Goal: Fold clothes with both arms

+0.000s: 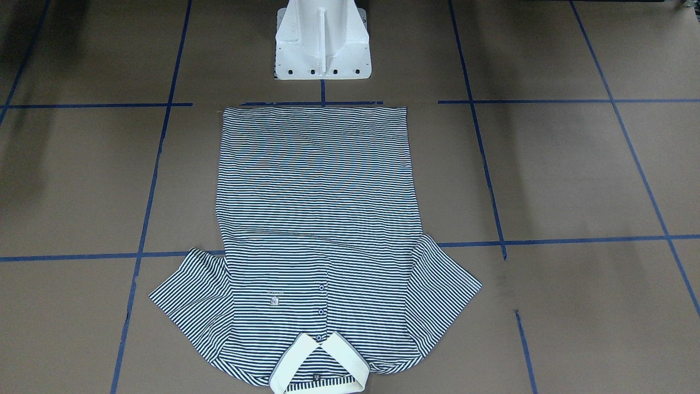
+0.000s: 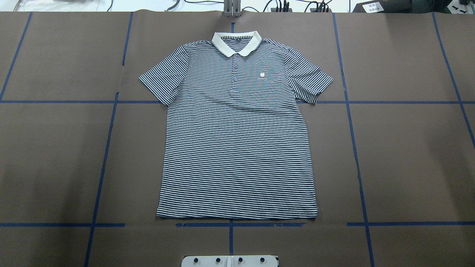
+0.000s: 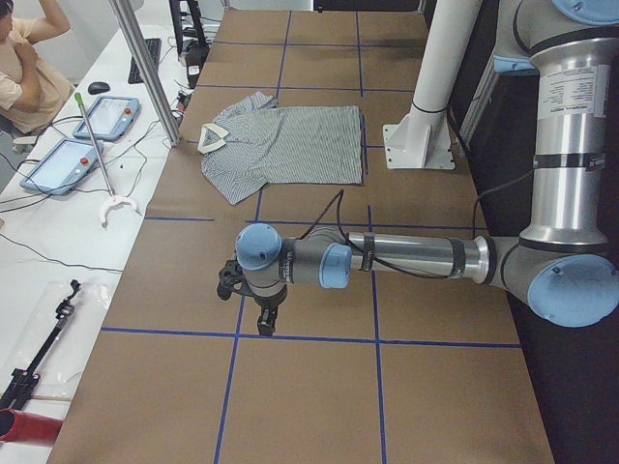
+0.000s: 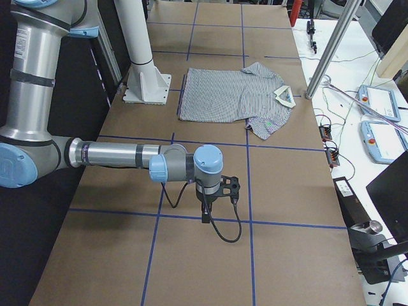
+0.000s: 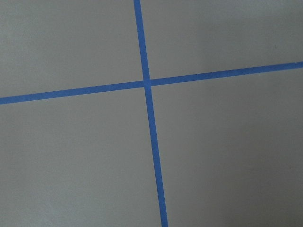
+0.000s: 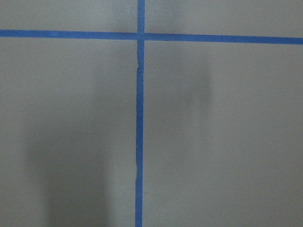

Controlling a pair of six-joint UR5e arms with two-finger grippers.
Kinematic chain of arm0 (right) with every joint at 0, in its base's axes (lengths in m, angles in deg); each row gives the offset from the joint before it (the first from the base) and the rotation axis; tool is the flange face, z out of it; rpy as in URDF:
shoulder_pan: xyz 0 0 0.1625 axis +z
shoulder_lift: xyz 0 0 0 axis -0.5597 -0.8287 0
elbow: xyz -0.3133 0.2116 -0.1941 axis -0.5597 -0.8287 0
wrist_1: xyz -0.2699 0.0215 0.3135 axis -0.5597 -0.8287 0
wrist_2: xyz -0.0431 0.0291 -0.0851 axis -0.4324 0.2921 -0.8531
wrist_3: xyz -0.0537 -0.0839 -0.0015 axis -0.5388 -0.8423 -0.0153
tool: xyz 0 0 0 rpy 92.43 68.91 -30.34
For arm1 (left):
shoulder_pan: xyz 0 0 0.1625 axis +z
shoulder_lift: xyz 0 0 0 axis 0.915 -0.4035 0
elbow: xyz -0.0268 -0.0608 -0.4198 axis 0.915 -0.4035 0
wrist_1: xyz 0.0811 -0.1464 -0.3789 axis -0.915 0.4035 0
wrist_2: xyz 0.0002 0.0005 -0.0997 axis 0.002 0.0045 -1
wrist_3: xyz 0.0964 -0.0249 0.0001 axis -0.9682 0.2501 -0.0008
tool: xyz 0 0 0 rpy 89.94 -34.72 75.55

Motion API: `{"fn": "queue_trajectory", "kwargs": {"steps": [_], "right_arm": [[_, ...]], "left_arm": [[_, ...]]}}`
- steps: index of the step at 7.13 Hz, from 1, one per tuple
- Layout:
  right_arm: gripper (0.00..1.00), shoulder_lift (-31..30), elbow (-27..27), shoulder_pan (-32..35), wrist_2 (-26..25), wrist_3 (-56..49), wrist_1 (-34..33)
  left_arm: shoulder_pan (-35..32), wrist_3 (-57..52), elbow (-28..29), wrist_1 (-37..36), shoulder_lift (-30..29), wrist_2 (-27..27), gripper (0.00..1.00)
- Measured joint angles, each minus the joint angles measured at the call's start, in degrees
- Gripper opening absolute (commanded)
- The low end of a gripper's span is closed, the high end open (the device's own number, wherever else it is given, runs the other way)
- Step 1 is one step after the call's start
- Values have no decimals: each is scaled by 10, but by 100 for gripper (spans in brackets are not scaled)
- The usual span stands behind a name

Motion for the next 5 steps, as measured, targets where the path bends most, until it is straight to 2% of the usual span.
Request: {"fn": "queue_trajectory", "kwargs": {"steps": [5], "right_arm": [[100, 20, 15, -7, 0, 3, 0]], "left_arm": [[1, -5, -7, 17, 0, 1, 100]]}}
